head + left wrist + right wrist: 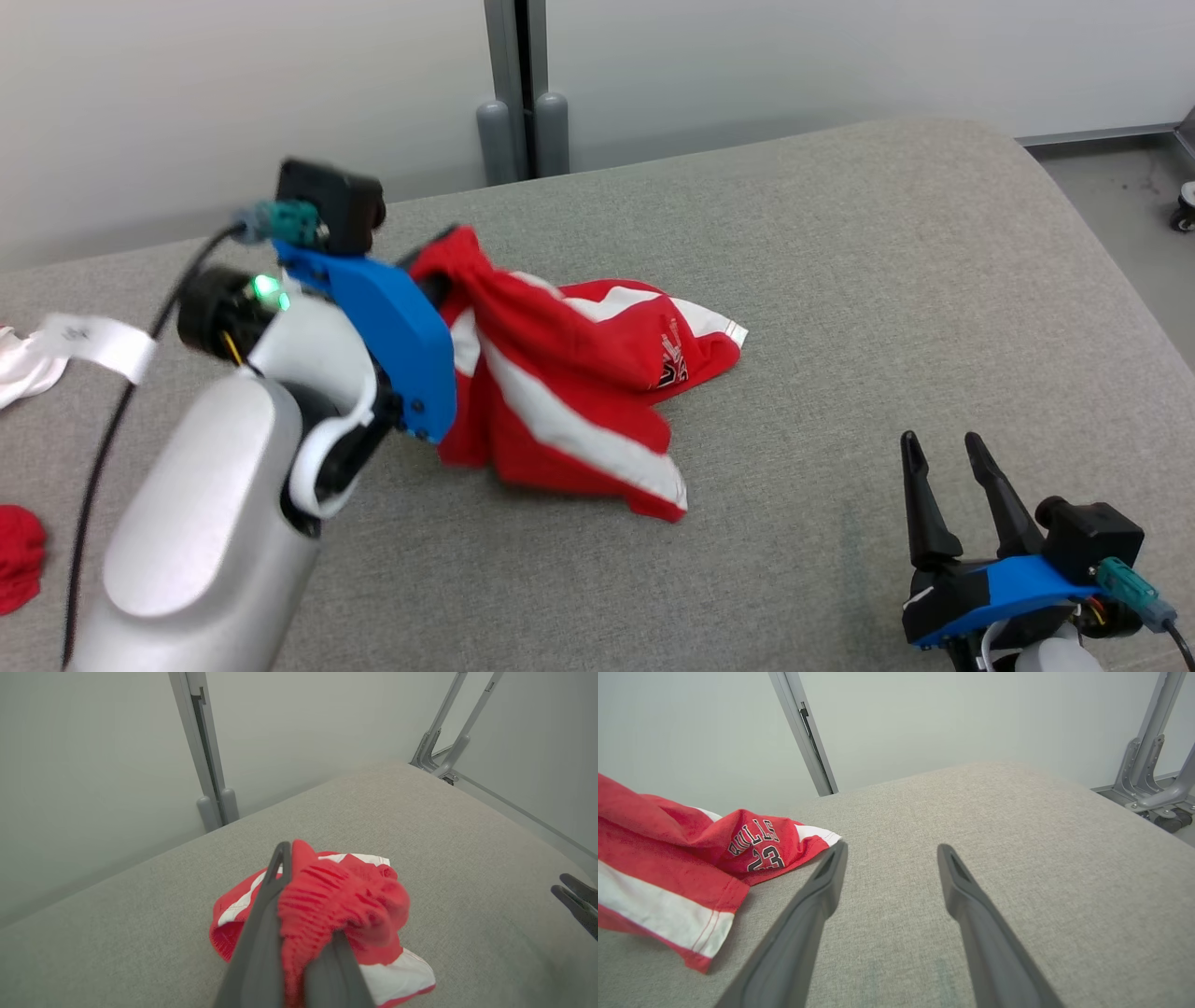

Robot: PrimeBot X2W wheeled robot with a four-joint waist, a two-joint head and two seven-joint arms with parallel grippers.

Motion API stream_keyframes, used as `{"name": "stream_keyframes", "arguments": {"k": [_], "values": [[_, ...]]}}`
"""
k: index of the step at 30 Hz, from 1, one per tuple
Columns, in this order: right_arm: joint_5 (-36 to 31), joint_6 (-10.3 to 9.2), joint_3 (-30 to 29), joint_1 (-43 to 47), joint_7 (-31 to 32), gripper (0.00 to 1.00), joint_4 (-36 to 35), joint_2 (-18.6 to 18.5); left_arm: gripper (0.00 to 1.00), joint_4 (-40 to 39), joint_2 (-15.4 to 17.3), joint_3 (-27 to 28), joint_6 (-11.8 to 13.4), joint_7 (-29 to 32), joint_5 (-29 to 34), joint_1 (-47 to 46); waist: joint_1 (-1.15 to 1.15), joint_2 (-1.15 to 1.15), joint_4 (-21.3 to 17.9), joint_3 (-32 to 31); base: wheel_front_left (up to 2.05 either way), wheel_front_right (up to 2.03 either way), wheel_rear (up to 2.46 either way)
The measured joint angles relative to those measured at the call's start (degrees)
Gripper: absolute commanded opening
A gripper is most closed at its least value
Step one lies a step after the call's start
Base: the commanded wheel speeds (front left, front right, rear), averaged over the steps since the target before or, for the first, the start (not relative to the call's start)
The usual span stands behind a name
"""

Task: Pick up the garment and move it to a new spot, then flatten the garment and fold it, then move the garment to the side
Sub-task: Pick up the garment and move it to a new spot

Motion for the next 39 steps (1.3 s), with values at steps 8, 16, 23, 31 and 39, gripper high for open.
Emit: {"name": "stream_keyframes", "arguments": {"k": [8,16,23,31,39], "values": [[-0.6,0.00,-0.7,0.3,0.0,1.00,-0.1,0.0,1.00,10.3,-4.4,-1.1,0.9,-8.5,-2.2,11.4,0.00,0.00,0.9,-0.9,0.00,0.00,0.00],[-3.2,0.00,-2.7,1.5,0.0,1.00,-0.5,0.0,1.00,8.3,-6.7,1.3,0.5,-21.4,-4.2,19.1,0.00,0.00,5.6,-3.4,0.00,0.00,0.00],[-4.1,0.00,-4.1,2.9,0.4,1.00,-0.8,0.0,1.00,5.2,-7.5,5.2,0.5,-32.2,-6.6,27.3,0.00,0.00,9.2,-5.3,0.00,0.00,0.00],[-4.5,0.00,-4.9,3.9,1.3,1.00,-2.0,0.0,1.00,6.9,-5.8,9.2,2.2,-43.1,-4.2,32.1,-0.01,0.00,11.3,-6.7,0.00,0.00,0.00],[-5.5,0.00,-4.2,5.0,2.4,1.00,-3.4,0.0,1.00,8.6,-4.0,12.4,5.1,-46.0,4.0,33.2,0.00,0.00,11.7,-7.4,0.00,0.00,0.00]]}}
